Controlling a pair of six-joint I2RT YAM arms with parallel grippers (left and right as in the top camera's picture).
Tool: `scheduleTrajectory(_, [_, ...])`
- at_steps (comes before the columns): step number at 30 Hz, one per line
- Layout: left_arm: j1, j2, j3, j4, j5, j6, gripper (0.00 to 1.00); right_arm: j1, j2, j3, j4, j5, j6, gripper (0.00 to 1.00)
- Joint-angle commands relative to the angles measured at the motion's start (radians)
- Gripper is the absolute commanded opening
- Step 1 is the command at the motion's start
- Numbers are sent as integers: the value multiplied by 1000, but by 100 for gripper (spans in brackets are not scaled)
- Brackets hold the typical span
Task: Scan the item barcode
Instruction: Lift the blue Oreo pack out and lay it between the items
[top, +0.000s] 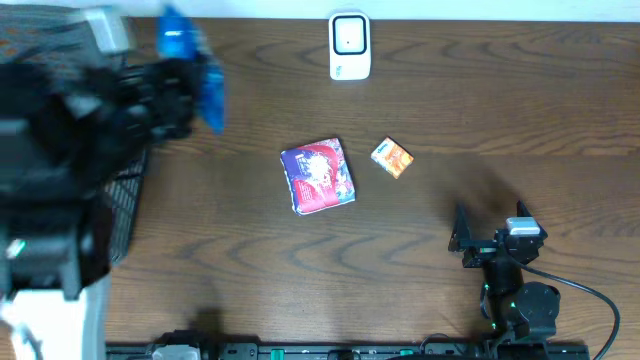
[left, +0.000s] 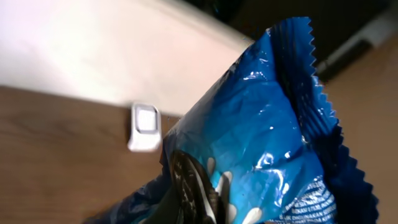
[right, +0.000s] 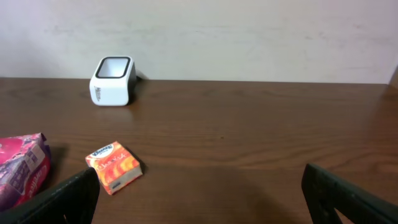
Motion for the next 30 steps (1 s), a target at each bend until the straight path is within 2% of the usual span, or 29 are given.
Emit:
scheduleTrajectory(1, [-141,104,-8,6,-145,-5,7,-9,-5,-2,-4,-1,10,99])
scheduleTrajectory(4, [-271,226,-8,15,-230,-15,7,-9,-5,-2,-4,-1,10,99])
scheduleTrajectory(6, [-349,322,-8,31,-296,-78,7,-9,-5,-2,-4,-1,10,99])
scheduleTrajectory(16, [-507,635,-8,137,-328,-335,8,-9,-5,-2,-4,-1,10,99])
scheduleTrajectory(18, [-520,671,-8,141,-328,-354,8,-9,-5,-2,-4,0,10,99])
scheduleTrajectory(19, [-524,684,-8,140,-328,-353,17,-9,-5,-2,-4,0,10,99])
scheduleTrajectory(20, [-527,694,-8,139,-328,-352,30,-9,-5,-2,-4,-1,10,99])
scheduleTrajectory(24, [-524,707,-8,123,-328,-338,41,-9,-5,-2,-4,-1,10,99])
scheduleTrajectory(25, [-521,703,-8,124,-328,-318,46,-9,-5,-2,-4,0,10,99])
scheduleTrajectory(26, [-517,698,-8,124,-328,-301,60,-9,-5,-2,-4,-1,10,99])
scheduleTrajectory(27, [-507,687,-8,123,-327,-283,64,-9,-5,-2,-4,-1,10,99])
scheduleTrajectory(30, [-472,640,-6,121,-324,-242,65,-9,-5,-2,-4,0,10,99])
